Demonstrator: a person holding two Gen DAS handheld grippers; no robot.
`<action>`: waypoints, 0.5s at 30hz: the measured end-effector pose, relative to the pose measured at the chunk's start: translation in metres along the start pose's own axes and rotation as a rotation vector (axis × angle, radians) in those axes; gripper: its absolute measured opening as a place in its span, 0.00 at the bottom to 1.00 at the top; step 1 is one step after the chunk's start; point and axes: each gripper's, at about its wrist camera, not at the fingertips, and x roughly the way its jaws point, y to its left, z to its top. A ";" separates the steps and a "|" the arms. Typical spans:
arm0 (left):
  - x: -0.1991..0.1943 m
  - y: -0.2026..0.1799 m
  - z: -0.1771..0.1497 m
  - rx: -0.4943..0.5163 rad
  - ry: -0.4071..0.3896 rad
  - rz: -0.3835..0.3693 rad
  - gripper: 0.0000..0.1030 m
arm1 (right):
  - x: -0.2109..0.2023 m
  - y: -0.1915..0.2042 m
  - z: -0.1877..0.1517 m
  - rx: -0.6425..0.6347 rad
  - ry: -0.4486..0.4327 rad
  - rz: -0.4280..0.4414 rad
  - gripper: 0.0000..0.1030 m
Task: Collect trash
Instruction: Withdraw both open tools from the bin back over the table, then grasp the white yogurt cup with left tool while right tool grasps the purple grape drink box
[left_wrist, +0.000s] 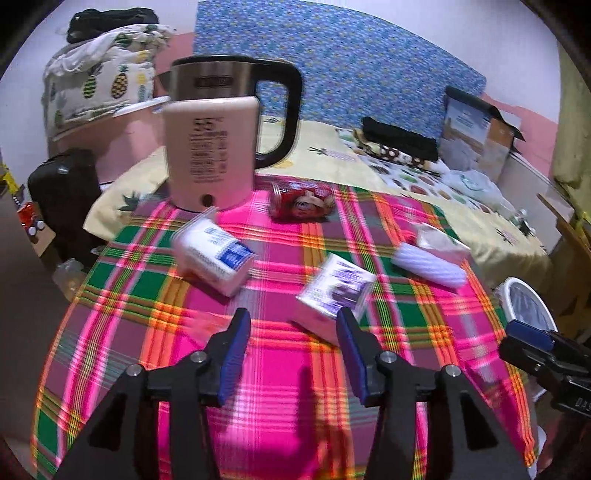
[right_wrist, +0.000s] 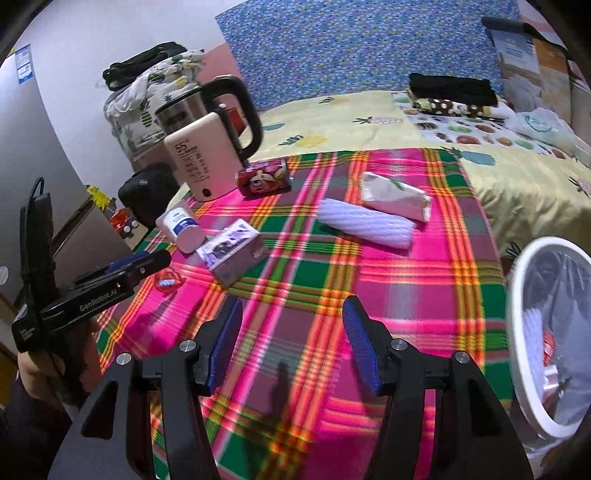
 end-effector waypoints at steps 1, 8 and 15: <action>0.000 0.005 0.002 -0.003 -0.003 0.008 0.50 | 0.003 0.003 0.002 -0.003 0.004 0.002 0.56; 0.015 0.051 0.021 -0.031 -0.019 0.055 0.53 | 0.027 0.027 0.012 -0.026 0.030 0.027 0.56; 0.037 0.079 0.038 -0.024 -0.011 0.022 0.53 | 0.054 0.048 0.025 -0.017 0.050 0.046 0.56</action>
